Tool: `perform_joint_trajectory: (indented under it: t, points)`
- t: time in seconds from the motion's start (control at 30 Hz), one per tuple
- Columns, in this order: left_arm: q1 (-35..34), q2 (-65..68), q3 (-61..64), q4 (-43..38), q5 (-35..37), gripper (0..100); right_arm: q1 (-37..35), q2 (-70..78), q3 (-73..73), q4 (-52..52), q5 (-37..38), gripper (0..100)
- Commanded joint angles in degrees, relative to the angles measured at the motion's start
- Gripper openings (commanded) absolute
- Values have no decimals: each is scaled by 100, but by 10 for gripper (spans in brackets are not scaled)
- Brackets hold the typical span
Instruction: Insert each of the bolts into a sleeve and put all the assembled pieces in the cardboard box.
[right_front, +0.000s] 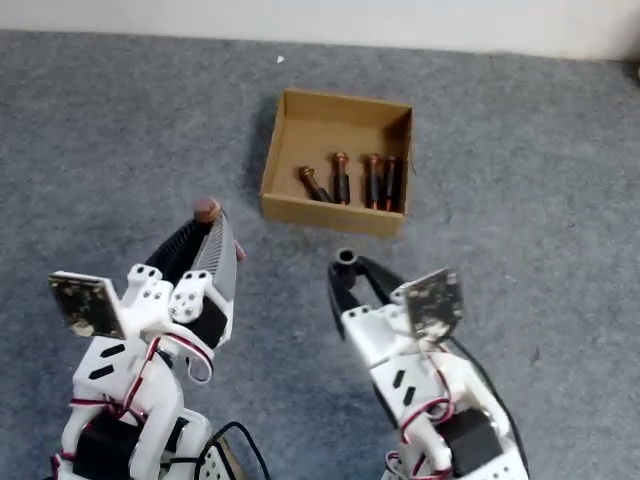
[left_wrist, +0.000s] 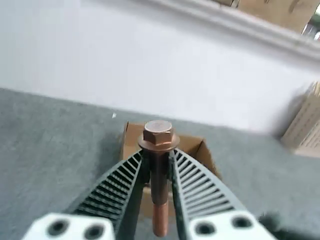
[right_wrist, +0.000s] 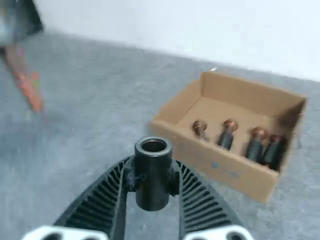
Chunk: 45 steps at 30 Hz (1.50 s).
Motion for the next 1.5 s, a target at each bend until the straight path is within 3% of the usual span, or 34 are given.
perform_joint_trajectory:
  t: [0.0, 0.17, 0.57, 0.83, 1.23, 1.47]
  points:
    - [31, -31, -40, -580, 211, 5, -347, -84, 224, -505, 281, 5]
    - [734, -31, -40, -651, 176, 5, -743, -84, 409, -760, 677, 5]
    - [1947, -13, 514, -686, -53, 5, -760, -84, 655, -787, 844, 5]
    - [2018, -31, 1165, -1723, -281, 5, -734, -84, 664, -769, 1020, 5]
    - [1631, -31, 1235, -1688, -281, 5, -716, -84, 655, -769, 1029, 5]
    - [1657, -40, 1235, -1222, -281, 5, -716, -84, 655, -769, 1002, 5]
